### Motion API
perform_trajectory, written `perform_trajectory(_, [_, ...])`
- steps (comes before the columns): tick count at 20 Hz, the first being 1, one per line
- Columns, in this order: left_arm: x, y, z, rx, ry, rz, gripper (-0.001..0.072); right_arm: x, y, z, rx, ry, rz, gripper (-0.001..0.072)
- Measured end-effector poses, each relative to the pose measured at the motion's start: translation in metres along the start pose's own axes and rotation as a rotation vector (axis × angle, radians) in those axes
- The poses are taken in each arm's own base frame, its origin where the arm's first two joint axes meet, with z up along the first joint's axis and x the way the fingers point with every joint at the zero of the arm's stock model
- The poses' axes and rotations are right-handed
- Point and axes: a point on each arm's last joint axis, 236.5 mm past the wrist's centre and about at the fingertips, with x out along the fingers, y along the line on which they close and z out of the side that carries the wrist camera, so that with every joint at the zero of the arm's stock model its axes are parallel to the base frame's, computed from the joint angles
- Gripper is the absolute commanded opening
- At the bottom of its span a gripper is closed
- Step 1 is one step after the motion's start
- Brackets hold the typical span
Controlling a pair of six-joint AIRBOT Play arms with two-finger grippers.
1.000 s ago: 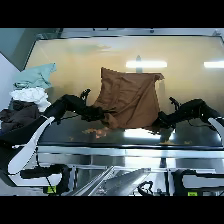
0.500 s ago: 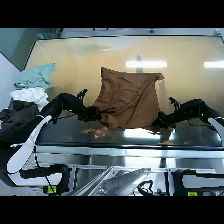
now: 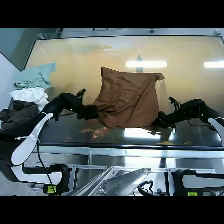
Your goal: Fold the shirts.
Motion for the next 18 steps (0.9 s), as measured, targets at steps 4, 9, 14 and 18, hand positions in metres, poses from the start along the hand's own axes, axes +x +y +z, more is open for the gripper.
perform_trajectory(4, [-0.026, 0.000, 0.016, 0.042, -0.060, 0.014, 0.0021, 0.000, 0.000, 0.001, 0.000, -0.002, 0.001, 0.0093])
perform_trajectory(9, [-0.028, -0.007, 0.017, 0.080, -0.062, 0.022, 0.0021, -0.006, 0.010, 0.013, -0.011, -0.060, 0.024, 0.0011])
perform_trajectory(14, [-0.057, -0.039, 0.026, 0.162, -0.138, -0.005, 0.0021, -0.045, 0.055, 0.029, -0.101, -0.181, 0.093, 0.0010])
perform_trajectory(18, [-0.147, -0.116, 0.040, 0.270, -0.359, -0.144, 0.0020, -0.142, 0.157, 0.037, -0.342, -0.425, 0.216, 0.0010])
